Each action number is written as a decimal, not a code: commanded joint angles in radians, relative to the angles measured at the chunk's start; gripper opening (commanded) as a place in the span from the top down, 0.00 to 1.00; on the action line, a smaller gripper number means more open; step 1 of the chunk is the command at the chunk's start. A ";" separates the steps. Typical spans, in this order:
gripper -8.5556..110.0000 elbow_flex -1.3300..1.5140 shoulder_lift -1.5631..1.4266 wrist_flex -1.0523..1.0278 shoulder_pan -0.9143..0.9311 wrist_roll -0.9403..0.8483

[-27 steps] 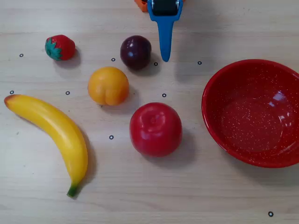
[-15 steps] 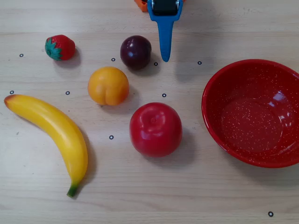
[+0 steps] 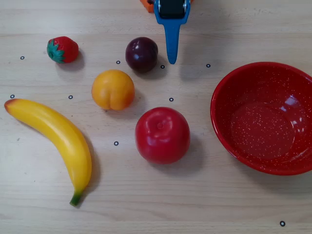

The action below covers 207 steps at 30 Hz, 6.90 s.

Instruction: Put the peach in the red bowl.

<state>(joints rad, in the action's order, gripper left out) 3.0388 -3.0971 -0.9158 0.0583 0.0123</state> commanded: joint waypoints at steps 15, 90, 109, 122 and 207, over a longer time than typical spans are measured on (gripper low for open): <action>0.93 -0.848 0.641 -0.324 -0.117 0.114; 0.25 -1.223 1.611 -0.218 -0.512 0.621; 0.26 -1.239 1.692 -0.133 -0.463 0.604; 0.28 -1.261 1.712 -0.130 -0.453 0.591; 0.71 -1.312 1.772 -0.140 -0.466 0.620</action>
<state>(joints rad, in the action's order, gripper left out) 1.7641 -1.3346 -1.0615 -0.4142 0.6213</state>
